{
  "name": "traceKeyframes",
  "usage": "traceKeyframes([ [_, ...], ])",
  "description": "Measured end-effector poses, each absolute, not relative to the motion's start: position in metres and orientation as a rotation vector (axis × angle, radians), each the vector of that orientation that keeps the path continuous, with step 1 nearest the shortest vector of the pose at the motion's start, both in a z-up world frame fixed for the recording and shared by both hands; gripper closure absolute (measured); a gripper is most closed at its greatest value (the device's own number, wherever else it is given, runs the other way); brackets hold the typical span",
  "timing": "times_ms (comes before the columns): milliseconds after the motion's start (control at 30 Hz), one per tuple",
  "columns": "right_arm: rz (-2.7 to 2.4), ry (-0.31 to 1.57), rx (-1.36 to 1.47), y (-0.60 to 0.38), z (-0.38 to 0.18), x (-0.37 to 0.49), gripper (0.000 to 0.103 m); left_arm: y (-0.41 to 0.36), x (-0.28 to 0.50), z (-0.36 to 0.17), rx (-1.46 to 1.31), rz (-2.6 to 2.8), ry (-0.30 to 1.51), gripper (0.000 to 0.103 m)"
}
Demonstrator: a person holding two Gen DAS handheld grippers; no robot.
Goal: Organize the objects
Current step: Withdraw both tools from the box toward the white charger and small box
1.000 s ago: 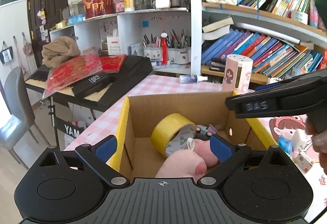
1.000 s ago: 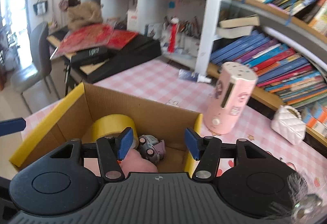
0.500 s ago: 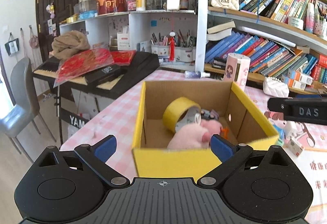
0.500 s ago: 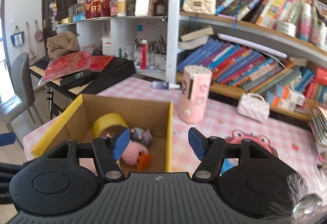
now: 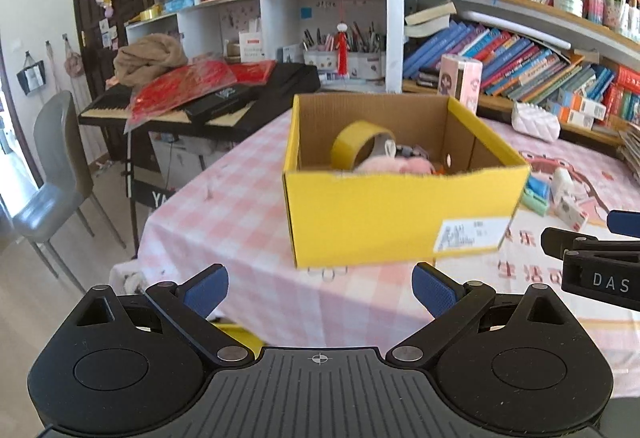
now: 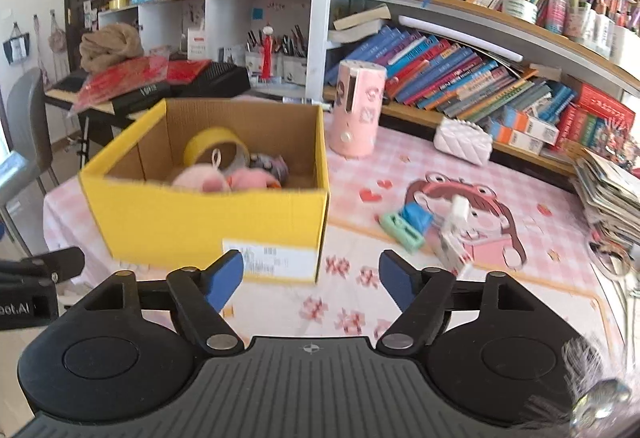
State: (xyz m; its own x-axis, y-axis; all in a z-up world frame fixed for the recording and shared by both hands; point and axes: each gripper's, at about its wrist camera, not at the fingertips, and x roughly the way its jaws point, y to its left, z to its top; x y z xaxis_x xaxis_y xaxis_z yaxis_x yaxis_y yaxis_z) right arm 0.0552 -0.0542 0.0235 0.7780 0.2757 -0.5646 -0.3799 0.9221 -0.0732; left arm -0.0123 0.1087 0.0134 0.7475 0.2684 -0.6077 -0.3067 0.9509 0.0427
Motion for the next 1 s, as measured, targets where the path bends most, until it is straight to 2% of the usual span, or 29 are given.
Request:
traceKeyframes([
  [567, 0.324, 0.606, -0.17, -0.073, 0.015, -0.002, 0.019, 0.088, -0.05, 0.008, -0.034, 0.251, 0.698, 0.003],
  [1000, 0.228, 0.644, -0.161, -0.112, 0.007, -0.015, 0.019, 0.054, -0.043, -0.001, -0.027, 0.148, 0.729, 0.003],
])
